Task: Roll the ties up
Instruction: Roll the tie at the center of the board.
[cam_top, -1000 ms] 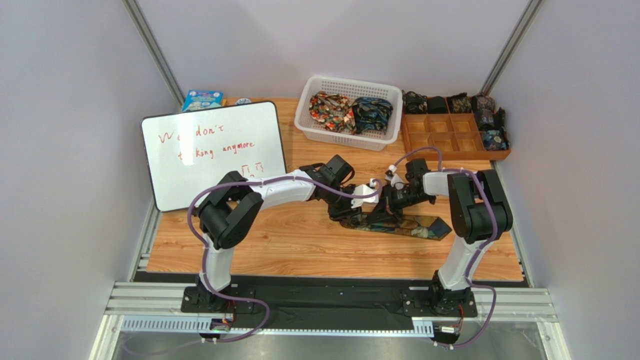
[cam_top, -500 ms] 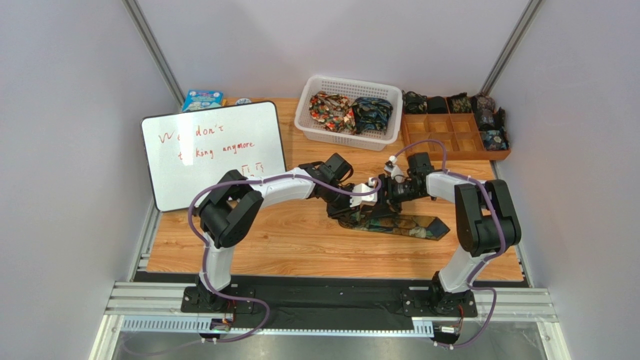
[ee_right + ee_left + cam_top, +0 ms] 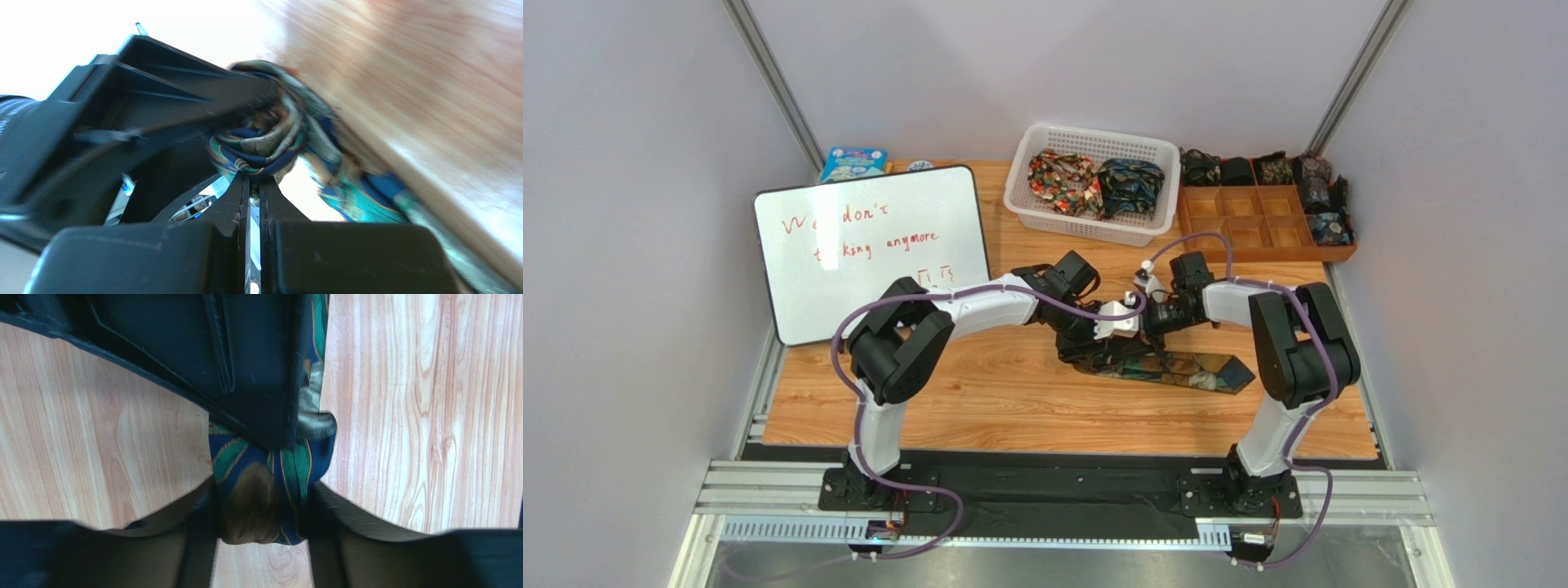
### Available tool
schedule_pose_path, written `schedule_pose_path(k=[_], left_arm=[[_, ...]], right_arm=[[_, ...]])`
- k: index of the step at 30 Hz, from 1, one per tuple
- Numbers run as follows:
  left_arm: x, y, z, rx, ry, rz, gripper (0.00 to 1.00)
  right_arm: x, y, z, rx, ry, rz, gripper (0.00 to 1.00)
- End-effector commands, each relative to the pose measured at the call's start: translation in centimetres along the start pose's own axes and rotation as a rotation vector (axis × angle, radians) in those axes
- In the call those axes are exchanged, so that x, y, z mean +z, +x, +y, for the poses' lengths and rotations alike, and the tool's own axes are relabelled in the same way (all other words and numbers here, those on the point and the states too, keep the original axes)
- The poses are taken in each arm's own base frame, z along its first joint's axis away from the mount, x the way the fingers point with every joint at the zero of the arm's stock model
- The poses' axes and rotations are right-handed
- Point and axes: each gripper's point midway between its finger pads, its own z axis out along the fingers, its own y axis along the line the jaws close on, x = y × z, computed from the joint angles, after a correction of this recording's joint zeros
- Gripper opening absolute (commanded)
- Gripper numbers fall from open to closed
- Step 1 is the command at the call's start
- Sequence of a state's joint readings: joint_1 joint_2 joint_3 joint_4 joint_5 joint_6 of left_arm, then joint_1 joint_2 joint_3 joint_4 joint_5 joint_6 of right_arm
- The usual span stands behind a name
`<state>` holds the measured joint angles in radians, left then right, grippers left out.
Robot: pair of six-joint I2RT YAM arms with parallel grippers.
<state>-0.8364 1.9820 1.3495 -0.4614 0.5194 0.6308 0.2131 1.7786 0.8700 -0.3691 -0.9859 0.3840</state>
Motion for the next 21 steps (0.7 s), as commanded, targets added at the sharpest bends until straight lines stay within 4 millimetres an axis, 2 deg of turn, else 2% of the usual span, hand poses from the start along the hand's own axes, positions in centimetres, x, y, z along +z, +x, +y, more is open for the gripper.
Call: schedule_pose_path(k=[1,4,5,11,17,19,21], left_arm=[[-0.7,-0.8,-0.3,0.017,0.022,-0.039,0.63],[-1.4,-2.0,0.0,0.018,0.01,-0.086,0.73],[-1.5,-2.6,0.1,0.026,0.004,-0.107,0.89],[-1.3,-4.1,0.5,0.009,0.0,-0.167,0.95],[0.8,-4.6,0.2,0.012,0.034,-0.189,0.92],[1.8,-4.3,-0.3,0.013,0.049,-0.17,0.86],[2.4,-3.7,-0.5,0.01,0.048,-0.143,0.7]], right_arm=[[-0.6,-0.3,-3.6,0.068,0.089,-0.007,0.0],[-0.9,0.3,-5.1,0.113,0.109,0.037,0.0],[-1.0,0.5,-5.4,0.113,0.115,0.048,0.0],[-1.1,1.5,-7.3,0.122,0.169,0.077,0.0],[-0.7,1.3,-8.2,0.13,0.184,0.082,0.0],[-0.7,1.1,-8.1,0.129,0.179,0.076,0.0],[-0.9,0.8,-7.5,0.115,0.164,0.063,0.0]])
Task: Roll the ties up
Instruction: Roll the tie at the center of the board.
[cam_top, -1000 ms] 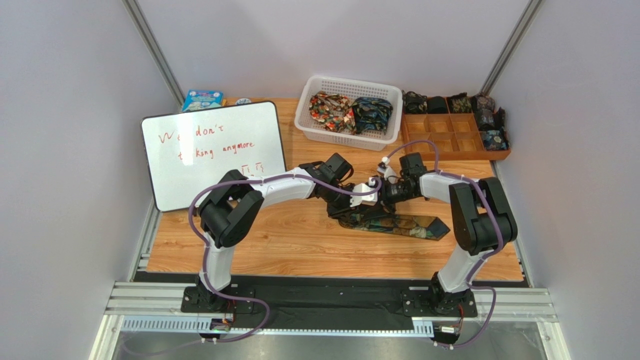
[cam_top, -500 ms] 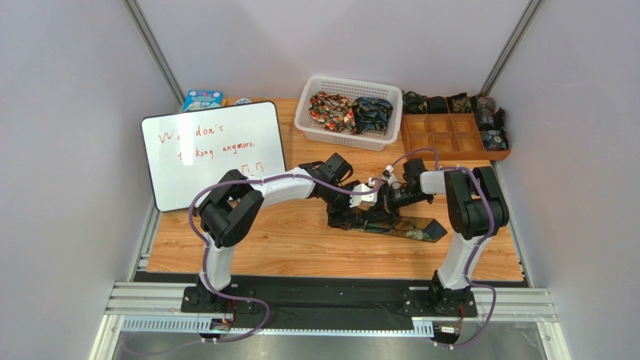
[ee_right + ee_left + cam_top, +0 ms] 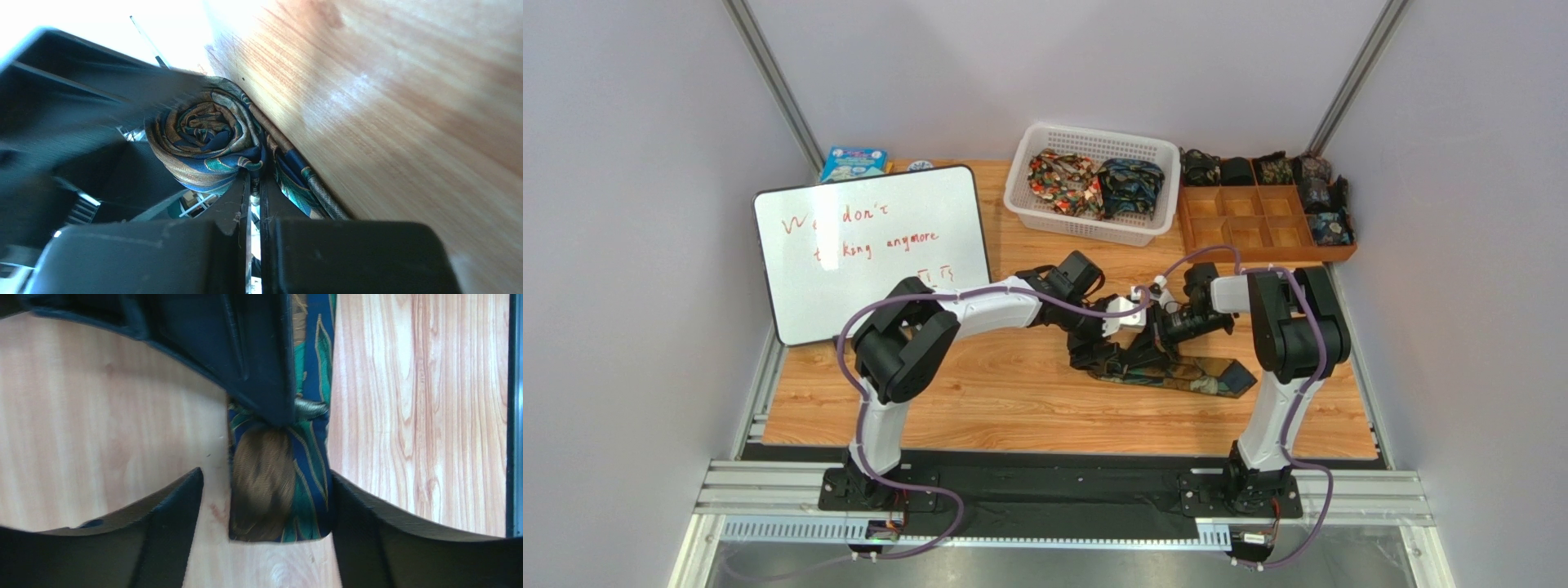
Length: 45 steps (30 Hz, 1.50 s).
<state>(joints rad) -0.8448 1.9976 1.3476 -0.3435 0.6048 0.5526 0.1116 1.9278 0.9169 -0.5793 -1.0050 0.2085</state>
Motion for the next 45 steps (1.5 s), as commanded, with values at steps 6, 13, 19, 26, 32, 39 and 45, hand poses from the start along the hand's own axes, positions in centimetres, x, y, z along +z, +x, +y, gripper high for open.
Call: schedule_pose_path(k=[6,13,19,26,32,39,45], left_arm=[[0.6,1.5,-0.5,0.038,-0.021,0.069,0.35],[0.0,2.1,-0.4,0.029,-0.045,0.11,0.33],[0.1,2.2,-0.2,0.026,-0.048,0.117,0.32],[0.1,1.9,-0.1,0.025,-0.049,0.115,0.34],[-0.5,2.0,0.0,0.028,-0.053,0.123,0.43],[-2.8,0.3,0.6,-0.025,-0.066,0.021,0.75],[-2.3,-1.3,0.1,-0.034,-0.026,-0.05,0.82]], right_arm=[[-2.4,-1.2,0.2,-0.088,0.097,-0.088,0.4],[-3.1,-1.3,2.7,-0.105,0.061,-0.109,0.47],[-1.7,-1.1,3.8,-0.116,0.04,-0.098,0.47],[0.1,-1.4,3.1,-0.126,0.077,-0.064,0.29],[-0.2,-0.9,1.2,-0.121,0.13,-0.041,0.0],[-0.9,-0.2,-1.9,-0.084,0.165,-0.019,0.0],[-1.1,0.3,-4.3,-0.076,0.192,-0.004,0.0]])
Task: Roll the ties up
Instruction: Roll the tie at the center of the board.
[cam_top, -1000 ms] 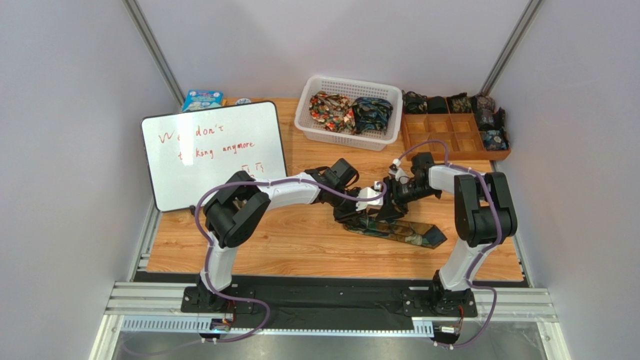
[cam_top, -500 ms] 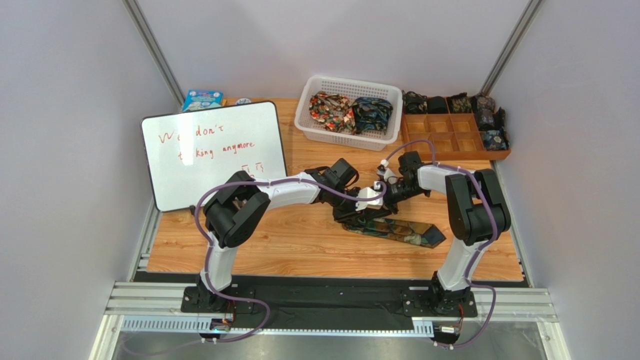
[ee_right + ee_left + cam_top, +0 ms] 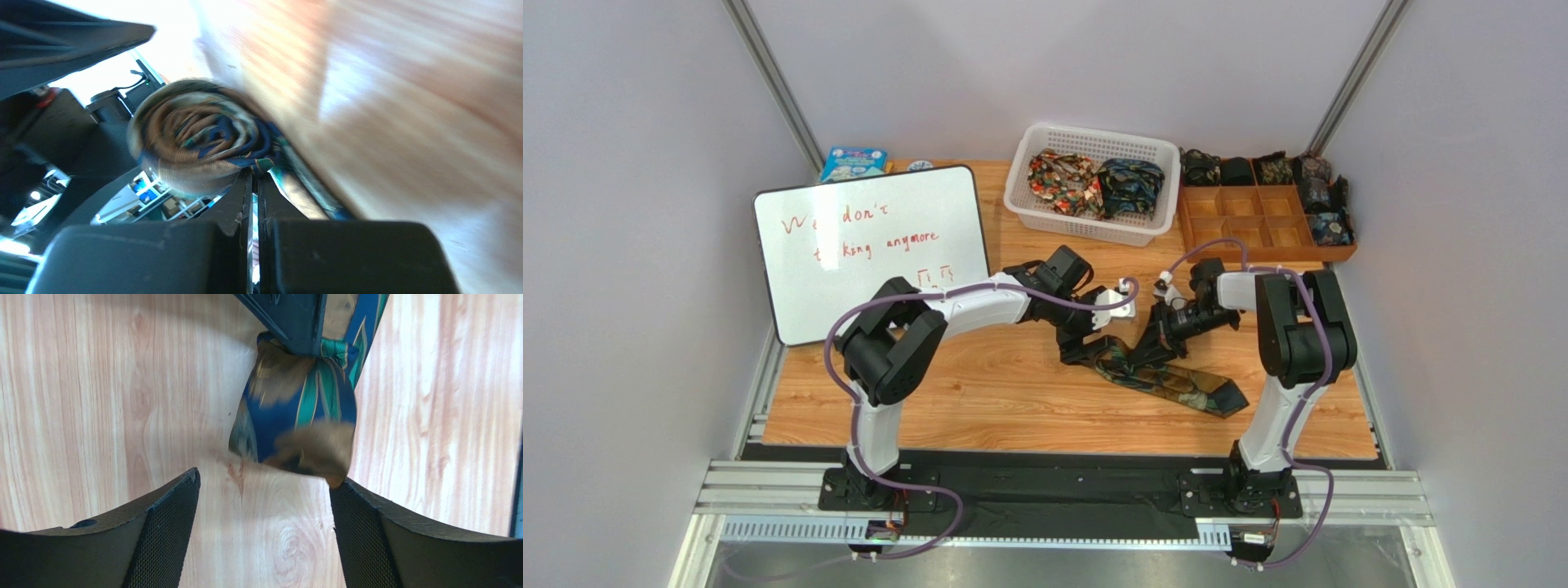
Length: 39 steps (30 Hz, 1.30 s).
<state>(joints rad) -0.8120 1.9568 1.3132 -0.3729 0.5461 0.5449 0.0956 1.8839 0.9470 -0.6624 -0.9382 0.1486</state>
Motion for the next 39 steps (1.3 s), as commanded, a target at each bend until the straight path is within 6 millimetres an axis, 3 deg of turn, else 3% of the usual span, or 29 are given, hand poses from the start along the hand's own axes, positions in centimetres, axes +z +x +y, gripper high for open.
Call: schedule_pose_path(k=[1,6,14,16,20,23,26,29,33,35,36,39], left_arm=[[-0.3,-3.0,-0.8,-0.001,0.041,-0.102,0.83],[1.0,-4.5,-1.7,0.022,0.083,-0.138,0.85],[2.5,-5.2,-2.0,0.029,0.099,-0.153,0.86],[3.0,-4.9,-2.2,0.032,0.105,-0.144,0.79],[3.4,-2.8,-1.6,0.045,0.058,-0.057,0.37],[2.2,-0.4,0.0,0.048,-0.011,0.007,0.25],[0.7,1.2,1.1,0.036,-0.044,0.051,0.21],[-0.1,1.6,1.1,0.055,-0.062,0.067,0.2],[0.1,2.1,1.5,0.032,-0.078,0.1,0.19],[0.5,2.2,1.7,0.027,-0.082,0.116,0.2],[0.6,2.2,1.7,0.027,-0.081,0.119,0.2],[0.8,2.1,1.6,0.029,-0.077,0.128,0.2]], right_arm=[[0.5,0.8,-4.3,-0.03,0.129,0.021,0.0],[0.4,0.4,-5.1,-0.033,0.175,0.019,0.0],[1.0,-0.1,-4.6,-0.057,0.185,0.007,0.0],[1.2,-0.4,-4.3,-0.061,0.179,0.006,0.0],[1.8,-3.0,-2.7,-0.126,0.166,-0.035,0.0],[2.0,-5.0,-1.5,-0.154,0.156,-0.054,0.0],[1.8,-5.1,-0.4,-0.139,0.123,-0.053,0.01],[0.4,-4.9,1.6,-0.158,0.058,-0.052,0.15],[-2.4,-4.8,4.7,-0.181,-0.046,-0.085,0.47],[-3.0,-4.0,6.1,-0.203,-0.084,-0.086,0.58],[-3.2,-3.8,6.3,-0.203,-0.091,-0.087,0.62],[-2.7,-3.0,6.8,-0.192,-0.093,-0.075,0.6]])
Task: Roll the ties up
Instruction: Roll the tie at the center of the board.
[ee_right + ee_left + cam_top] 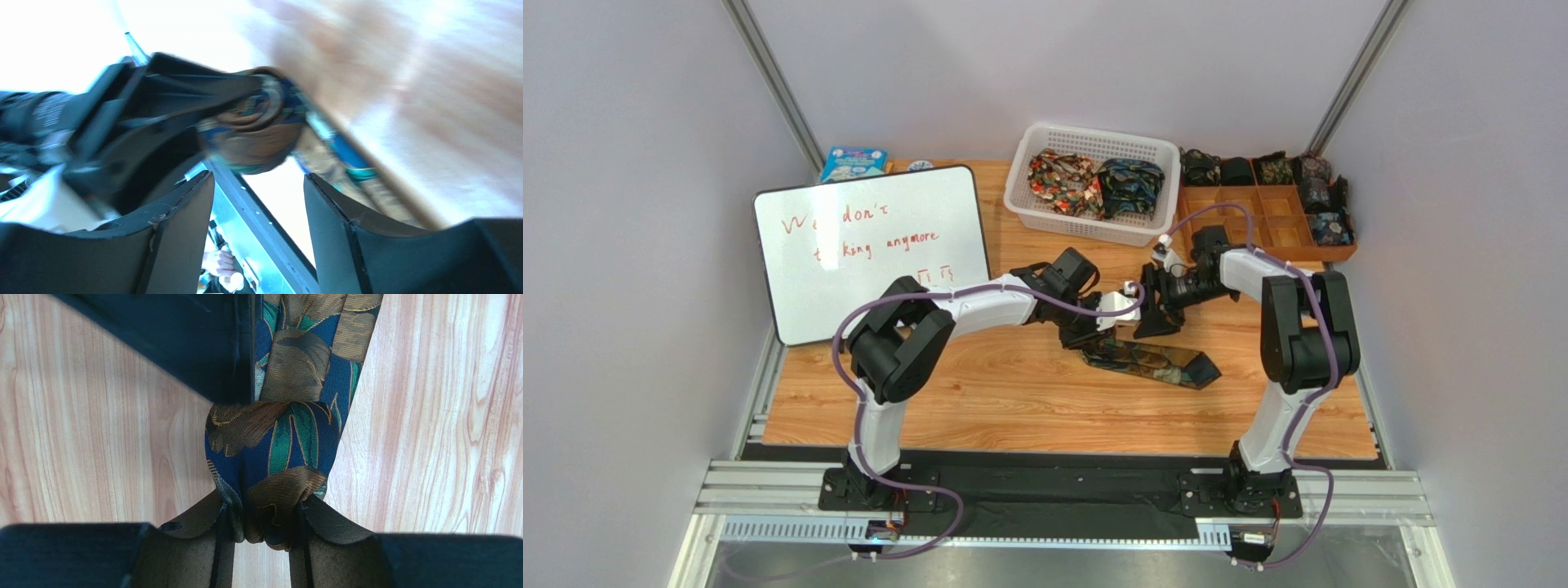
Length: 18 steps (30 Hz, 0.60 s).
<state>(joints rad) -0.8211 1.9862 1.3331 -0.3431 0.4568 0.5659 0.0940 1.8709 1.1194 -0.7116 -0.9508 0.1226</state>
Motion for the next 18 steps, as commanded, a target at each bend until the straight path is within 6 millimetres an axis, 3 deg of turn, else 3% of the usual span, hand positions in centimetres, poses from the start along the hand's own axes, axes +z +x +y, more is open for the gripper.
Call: schedule_pose_path(k=[1,8,11,14,18], left_arm=[[0.4,1.8,-0.4,0.0,0.005,0.096,0.2],[0.6,1.6,-0.5,0.003,0.007,0.108,0.23],[0.6,1.6,-0.6,0.001,0.01,0.108,0.24],[0.5,1.5,-0.8,-0.002,0.016,0.105,0.3],[-0.1,0.8,-1.0,0.0,0.024,0.079,0.46]], right_arm=[[-0.1,1.0,3.4,-0.052,-0.069,0.01,0.59],[2.4,1.6,2.1,-0.015,-0.03,0.025,0.46],[2.7,2.0,0.9,0.001,0.011,0.043,0.29],[2.7,2.4,-0.2,0.011,0.048,0.058,0.0],[2.4,3.1,-2.1,0.043,0.095,0.069,0.0]])
